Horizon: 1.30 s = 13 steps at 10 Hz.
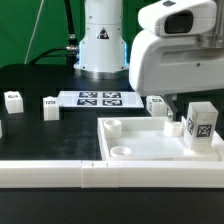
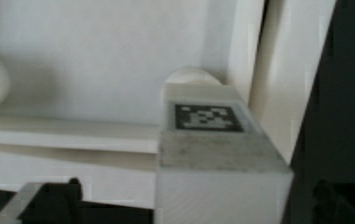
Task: Assemble one leg
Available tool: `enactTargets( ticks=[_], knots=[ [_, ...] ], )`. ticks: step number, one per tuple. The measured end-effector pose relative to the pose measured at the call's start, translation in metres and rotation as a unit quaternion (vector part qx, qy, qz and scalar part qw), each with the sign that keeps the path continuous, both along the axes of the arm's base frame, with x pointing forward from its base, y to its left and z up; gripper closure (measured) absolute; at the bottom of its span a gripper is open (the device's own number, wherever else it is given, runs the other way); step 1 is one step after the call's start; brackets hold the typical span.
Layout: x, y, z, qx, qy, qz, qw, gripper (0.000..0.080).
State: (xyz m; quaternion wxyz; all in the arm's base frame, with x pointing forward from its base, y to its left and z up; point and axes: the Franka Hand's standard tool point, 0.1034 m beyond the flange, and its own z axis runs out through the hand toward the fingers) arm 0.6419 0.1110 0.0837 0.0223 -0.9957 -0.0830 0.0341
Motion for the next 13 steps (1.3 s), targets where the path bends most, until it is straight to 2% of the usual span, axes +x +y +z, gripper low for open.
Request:
enactTargets(
  ticks=[2, 3, 4, 7, 9, 11, 13],
  knots=[
    [-0.0001, -0.0001, -0.0003, 0.000, 0.000, 0.000, 1.000, 0.0412],
    [0.0000, -0.0001, -0.0003, 0.000, 0.000, 0.000, 1.000, 0.0412],
    [0.0000, -0.0002, -0.0003, 0.000, 0.000, 0.000, 1.000, 0.0508],
    [-0.0001, -0.0002, -0.0004, -0.001, 0.001, -0.020, 1.000, 0.0508],
    [-0.0028, 0.0034, -0.0012, -0.008, 0.001, -0.118, 0.993, 0.0508],
    [-0.0040, 0.0074, -0.0016, -0.017, 0.005, -0.231, 0.973, 0.0508],
    [-0.0038, 0.0057, -0.0017, -0.027, 0.008, -0.332, 0.943, 0.0508]
  ],
)
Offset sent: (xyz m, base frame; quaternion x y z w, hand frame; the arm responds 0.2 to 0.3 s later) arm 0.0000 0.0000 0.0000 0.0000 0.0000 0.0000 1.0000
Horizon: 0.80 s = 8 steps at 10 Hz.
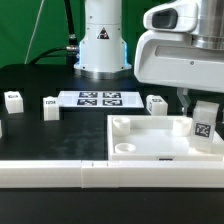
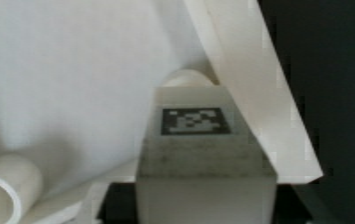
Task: Assemble one leg
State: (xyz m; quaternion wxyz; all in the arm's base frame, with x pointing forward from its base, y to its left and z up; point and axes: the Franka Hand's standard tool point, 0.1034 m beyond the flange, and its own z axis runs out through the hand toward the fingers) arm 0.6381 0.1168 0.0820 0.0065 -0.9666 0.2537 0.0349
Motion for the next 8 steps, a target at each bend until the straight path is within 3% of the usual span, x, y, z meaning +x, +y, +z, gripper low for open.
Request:
enactTargets(
  ticks=[4, 8],
  knots=[
    [0.0016, -0.0030, 0.0002, -0.009, -0.006, -0.200, 0.980, 0.0508],
    [0.0003, -0.0040, 0.0000, -0.016, 0.000, -0.346, 0.938, 0.0507]
  ],
)
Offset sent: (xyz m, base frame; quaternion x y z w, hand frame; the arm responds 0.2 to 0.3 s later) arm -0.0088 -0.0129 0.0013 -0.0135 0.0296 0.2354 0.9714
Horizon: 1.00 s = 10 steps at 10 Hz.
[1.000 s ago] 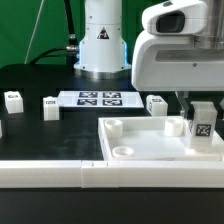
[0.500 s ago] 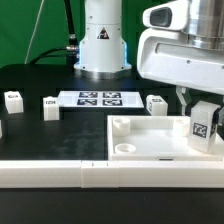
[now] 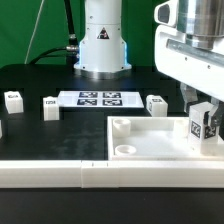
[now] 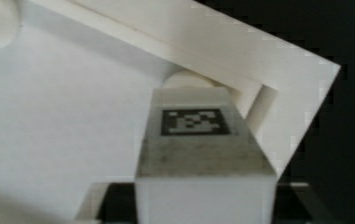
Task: Assemble one leg
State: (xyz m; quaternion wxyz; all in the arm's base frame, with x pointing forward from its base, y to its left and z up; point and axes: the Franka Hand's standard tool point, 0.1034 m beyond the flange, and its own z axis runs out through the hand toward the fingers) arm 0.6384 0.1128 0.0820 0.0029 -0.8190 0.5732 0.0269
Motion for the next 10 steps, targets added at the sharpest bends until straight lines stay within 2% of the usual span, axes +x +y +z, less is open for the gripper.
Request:
enactTargets(
  ticks=[1, 2, 3, 4, 6, 8, 10],
  knots=[
    [0.000, 0.001, 0.000, 0.000, 0.000, -0.022, 1.000, 0.0432],
    [0.000, 0.001, 0.000, 0.000, 0.000, -0.009, 1.000, 0.0297],
    [0.000, 0.001, 0.000, 0.001, -0.001, 0.010, 1.000, 0.0297],
    [0.001, 0.002, 0.000, 0.002, -0.007, 0.038, 0.999, 0.0177],
    [0.001, 0.008, 0.000, 0.007, -0.012, 0.179, 0.984, 0.0158],
    [0.006, 0.007, -0.002, 0.006, -0.040, 0.297, 0.954, 0.0151],
    [0.005, 0.015, -0.002, 0.008, -0.044, 0.391, 0.919, 0.0151]
  ],
)
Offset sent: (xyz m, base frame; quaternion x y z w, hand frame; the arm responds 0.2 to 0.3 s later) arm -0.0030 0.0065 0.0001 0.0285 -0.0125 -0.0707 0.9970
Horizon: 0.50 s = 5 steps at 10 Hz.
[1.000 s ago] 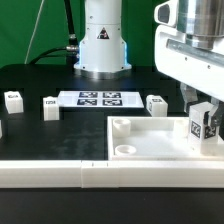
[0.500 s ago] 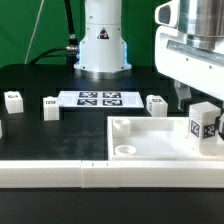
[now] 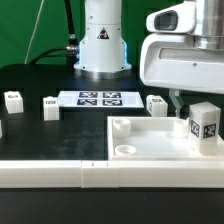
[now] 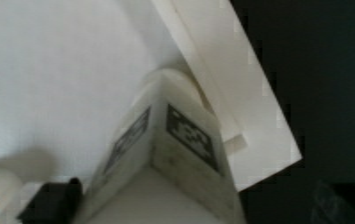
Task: Assemble one leg
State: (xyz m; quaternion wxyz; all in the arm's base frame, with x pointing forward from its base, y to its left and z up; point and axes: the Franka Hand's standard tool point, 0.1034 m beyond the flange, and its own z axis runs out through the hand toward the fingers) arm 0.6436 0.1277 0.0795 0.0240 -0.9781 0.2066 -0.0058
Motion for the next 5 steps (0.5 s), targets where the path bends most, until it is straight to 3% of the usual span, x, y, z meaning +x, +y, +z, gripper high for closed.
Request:
enactTargets(
  ticks=[3, 5],
  knots=[
    [-0.0007, 0.0016, -0.0002, -0.006, -0.007, 0.161, 0.987, 0.0151],
    [-0.0004, -0.0021, -0.0006, -0.009, -0.010, 0.262, 0.965, 0.0151]
  ],
)
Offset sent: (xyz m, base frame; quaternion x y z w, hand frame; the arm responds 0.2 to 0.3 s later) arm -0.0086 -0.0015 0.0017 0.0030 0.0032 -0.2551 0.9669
